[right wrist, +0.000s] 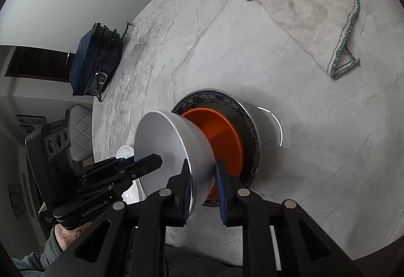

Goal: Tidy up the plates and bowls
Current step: 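Lift and carry the small white bowl with both tools into the orange bowl, then lower the small white bowl into the orange bowl and open both tools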

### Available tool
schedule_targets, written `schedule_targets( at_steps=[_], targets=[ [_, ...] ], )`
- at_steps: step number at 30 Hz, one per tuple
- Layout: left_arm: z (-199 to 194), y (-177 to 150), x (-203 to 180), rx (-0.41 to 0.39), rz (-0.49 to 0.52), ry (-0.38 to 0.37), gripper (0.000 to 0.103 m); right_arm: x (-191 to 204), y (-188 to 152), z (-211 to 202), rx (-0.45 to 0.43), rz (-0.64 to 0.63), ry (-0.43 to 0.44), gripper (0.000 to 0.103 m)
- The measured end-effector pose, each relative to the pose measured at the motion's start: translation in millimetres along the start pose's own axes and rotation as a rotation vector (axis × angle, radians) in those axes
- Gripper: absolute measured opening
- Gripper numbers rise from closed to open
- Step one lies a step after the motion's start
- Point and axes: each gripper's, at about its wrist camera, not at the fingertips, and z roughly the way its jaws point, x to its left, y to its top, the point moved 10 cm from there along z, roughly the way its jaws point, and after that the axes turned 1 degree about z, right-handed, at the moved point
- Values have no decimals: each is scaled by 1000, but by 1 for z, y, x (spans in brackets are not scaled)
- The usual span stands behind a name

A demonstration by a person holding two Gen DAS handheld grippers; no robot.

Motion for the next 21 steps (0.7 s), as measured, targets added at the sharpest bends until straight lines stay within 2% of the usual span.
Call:
schedule_targets(
  at_steps=[13, 21],
  targets=[
    [11, 3, 2, 3, 13, 34, 13, -18, -2, 12, 10, 0, -45, 19],
    [12, 5, 7, 0, 0, 38, 21, -22, -3, 13, 12, 2, -68, 18]
  ],
)
